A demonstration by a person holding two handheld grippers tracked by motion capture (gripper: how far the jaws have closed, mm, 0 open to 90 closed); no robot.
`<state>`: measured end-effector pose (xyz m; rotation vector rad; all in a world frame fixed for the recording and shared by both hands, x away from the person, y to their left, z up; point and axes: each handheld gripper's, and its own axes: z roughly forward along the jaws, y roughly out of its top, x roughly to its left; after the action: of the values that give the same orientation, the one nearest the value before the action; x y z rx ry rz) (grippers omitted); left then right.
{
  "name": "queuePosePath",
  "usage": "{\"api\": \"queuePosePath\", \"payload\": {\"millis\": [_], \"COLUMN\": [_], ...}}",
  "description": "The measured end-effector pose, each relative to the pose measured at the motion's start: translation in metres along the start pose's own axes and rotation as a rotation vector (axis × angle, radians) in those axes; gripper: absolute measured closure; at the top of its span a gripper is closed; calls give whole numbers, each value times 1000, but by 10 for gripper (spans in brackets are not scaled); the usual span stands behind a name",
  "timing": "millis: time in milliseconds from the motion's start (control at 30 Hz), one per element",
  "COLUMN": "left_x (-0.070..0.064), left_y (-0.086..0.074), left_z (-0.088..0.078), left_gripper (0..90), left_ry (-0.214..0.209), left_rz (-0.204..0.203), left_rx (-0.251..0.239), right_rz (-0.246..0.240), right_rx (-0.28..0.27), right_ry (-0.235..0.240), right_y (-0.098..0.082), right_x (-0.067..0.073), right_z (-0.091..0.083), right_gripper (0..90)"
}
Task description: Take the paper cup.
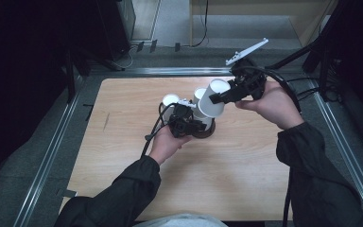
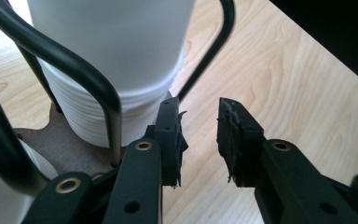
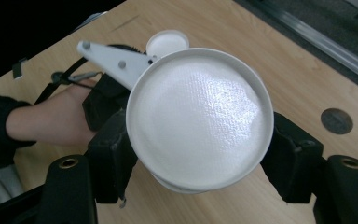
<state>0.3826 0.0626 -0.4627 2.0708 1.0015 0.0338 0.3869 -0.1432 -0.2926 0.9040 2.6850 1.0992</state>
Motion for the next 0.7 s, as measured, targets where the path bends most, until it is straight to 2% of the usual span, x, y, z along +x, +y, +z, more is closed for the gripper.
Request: {"api": "queuePosePath", "payload": {"millis": [67,200,267,433,667,700], "left_x": [-1,0,1,2,1,1], "left_y": [-1,-4,-6,-12,-25,-25], "left_z": [-3,-9,-12,-22,-33,-33], "left_gripper": [679,654,634,617,513,498], "left_ry": [-1,-32,-49,-88,-84,-84], "left_rz": [18,9,17,58,128,128], "left_rx": [8,7,8,9,36,36], "right_rz": [-10,-12,-10,-6,-38,-38], "right_rx": [11,22,23,16,41,41], "right_ry": [3,13,16,29,56,56], "right_y": [-6,-19,-26,-42,-62,-62], "right_x": [2,2,3,9,15,15], "right_z": [0,2,3,5,22,22], "right_gripper": [325,325,324,324,324,324]}}
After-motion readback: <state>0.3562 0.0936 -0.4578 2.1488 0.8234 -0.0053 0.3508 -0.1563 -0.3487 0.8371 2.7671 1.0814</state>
